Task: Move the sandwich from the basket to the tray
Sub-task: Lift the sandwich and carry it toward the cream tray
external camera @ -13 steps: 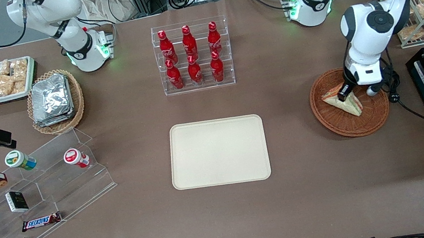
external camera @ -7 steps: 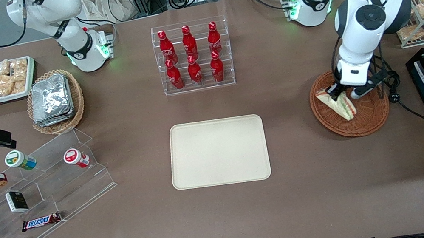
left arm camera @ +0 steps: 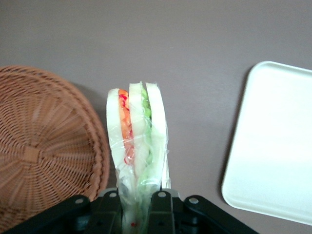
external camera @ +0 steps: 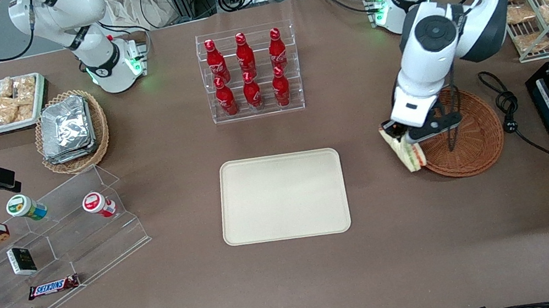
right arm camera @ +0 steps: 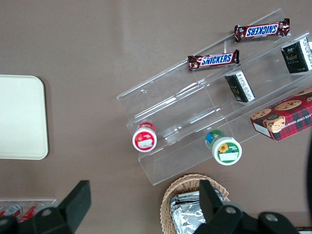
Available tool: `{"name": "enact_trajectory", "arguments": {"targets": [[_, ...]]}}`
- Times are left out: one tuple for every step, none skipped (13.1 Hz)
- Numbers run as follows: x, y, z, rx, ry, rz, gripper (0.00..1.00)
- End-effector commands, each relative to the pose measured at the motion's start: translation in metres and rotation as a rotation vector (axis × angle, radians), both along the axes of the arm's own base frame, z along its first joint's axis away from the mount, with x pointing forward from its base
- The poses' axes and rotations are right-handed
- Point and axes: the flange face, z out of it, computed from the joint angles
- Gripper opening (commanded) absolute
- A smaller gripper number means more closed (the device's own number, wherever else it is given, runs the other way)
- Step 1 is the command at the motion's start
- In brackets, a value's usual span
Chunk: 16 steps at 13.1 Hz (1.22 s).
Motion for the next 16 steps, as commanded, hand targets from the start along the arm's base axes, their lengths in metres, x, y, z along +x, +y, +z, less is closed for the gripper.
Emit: {"name": "enact_trajectory", "arguments": {"targets": [[0.012,-0.044,-0.004,0.028,0.003,-0.134,0.00],[0.014,-0.056,-0.007,0.034,-0.002,-0.164,0.00],[0.017,-0.068,-0.010,0.036,-0.006,-0.191,0.00],[0.015,-0.087,-0.014,0.038,-0.009,-0.230,0.00],[0.014,-0.104,-0.022,0.040,-0.007,-0.261,0.00],[0.014,-0.115,-0.027,0.045,-0.011,-0.288,0.00],[0.015,-0.124,-0.031,0.054,-0.021,-0.312,0.00],[0.020,-0.130,-0.041,0.049,-0.011,-0.320,0.00],[0.024,-0.142,-0.051,0.038,0.000,-0.335,0.00],[0.026,-0.154,-0.062,0.027,0.011,-0.345,0.00],[0.029,-0.163,-0.071,0.017,0.019,-0.348,0.00],[0.033,-0.169,-0.078,0.009,0.024,-0.354,0.00],[0.033,-0.174,-0.085,0.005,0.031,-0.363,0.00],[0.034,-0.175,-0.093,0.011,0.034,-0.372,0.00],[0.033,-0.175,-0.101,0.015,0.035,-0.381,0.00],[0.032,-0.178,-0.106,0.004,0.029,-0.388,0.00]]}}
